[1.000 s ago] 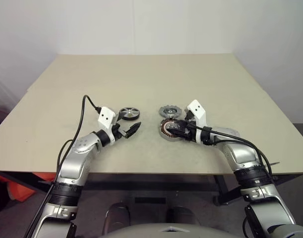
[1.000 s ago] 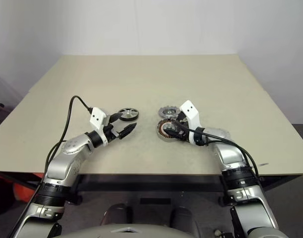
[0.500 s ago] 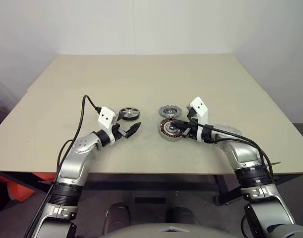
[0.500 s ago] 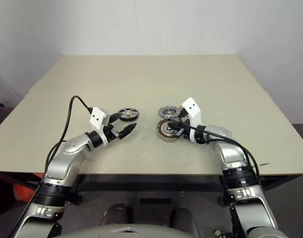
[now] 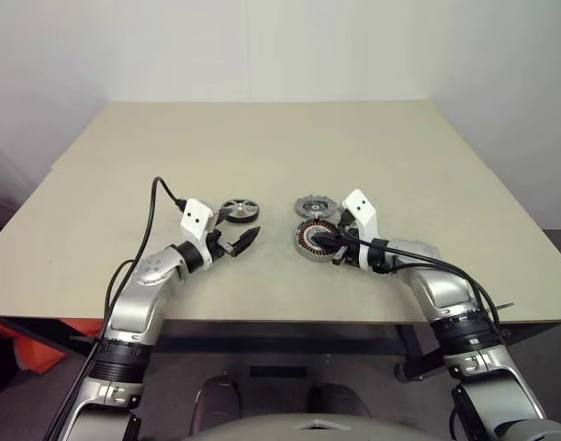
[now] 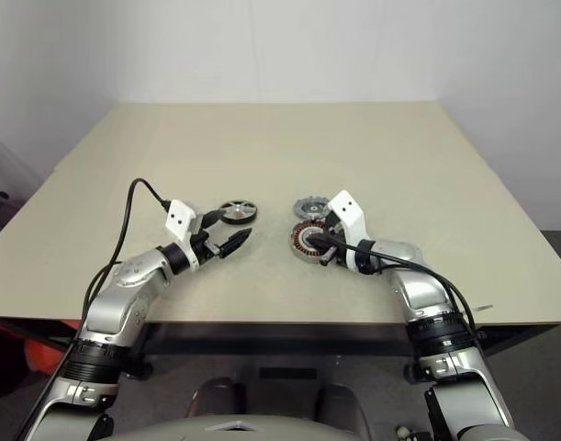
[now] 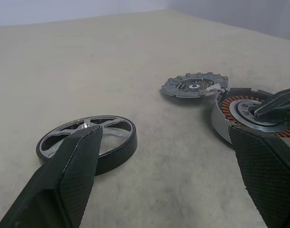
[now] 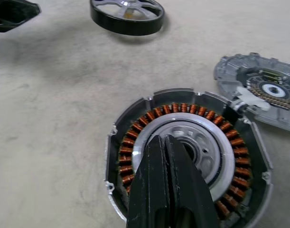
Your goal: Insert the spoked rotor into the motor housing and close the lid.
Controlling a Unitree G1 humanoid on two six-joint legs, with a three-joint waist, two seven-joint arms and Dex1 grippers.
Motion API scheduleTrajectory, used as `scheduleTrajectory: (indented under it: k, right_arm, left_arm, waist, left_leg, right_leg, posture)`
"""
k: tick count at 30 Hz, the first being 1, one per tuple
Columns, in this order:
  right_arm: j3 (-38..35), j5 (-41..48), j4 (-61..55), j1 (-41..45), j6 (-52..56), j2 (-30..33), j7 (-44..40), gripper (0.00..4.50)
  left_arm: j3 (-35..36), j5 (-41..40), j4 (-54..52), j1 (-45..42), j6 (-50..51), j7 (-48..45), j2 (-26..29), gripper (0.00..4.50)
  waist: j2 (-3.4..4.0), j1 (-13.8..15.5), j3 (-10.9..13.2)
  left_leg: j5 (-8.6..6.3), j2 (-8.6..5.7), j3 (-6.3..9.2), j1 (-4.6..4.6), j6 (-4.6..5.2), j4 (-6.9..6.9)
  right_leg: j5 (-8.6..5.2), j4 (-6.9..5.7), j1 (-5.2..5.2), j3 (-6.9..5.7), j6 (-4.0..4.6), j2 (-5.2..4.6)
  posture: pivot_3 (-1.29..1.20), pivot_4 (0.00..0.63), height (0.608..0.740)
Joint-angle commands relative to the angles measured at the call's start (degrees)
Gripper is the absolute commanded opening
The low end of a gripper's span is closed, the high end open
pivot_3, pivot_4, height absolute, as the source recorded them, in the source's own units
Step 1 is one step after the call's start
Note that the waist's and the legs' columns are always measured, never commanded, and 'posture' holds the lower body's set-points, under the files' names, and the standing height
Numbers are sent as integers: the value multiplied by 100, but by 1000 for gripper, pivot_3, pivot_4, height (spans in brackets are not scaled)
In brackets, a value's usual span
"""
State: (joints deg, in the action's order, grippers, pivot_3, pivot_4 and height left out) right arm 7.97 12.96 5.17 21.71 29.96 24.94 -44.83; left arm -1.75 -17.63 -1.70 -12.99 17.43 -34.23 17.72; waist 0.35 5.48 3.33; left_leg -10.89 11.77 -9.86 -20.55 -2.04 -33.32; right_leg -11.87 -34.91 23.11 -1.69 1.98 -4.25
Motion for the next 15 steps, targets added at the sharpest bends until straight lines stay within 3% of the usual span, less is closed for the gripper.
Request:
scheduleTrajectory:
  k: [1, 8, 15]
  right_arm:
    - [-211, 134, -275, 132, 1, 21, 14, 46]
    - [-538, 330, -358, 348, 42, 49, 43, 46]
    - [-529, 328, -360, 368, 35, -10, 110, 46]
  left_arm:
    - [124, -28, -247, -36, -63, 55, 20, 4500]
    - [729, -506, -268, -72, 441, 728, -332, 4500]
    - [1522, -1196, 254, -324, 1788, 1757, -826, 4500]
  waist:
    - [0, 0, 0]
    - [0, -6, 0]
    - [0, 0, 0]
  left_leg:
    - [1, 0, 0, 2, -1, 0]
    - [1, 1, 0, 1, -1, 0]
    - [1, -1, 0, 0, -1, -1]
  right_leg:
    - [0, 0, -1, 0, 0, 0]
    - [0, -1, -1, 0, 1, 1]
    - [0, -2, -1, -1, 1, 1]
  posture:
    - [0, 0, 740]
    - [0, 0, 740]
    - [0, 0, 740]
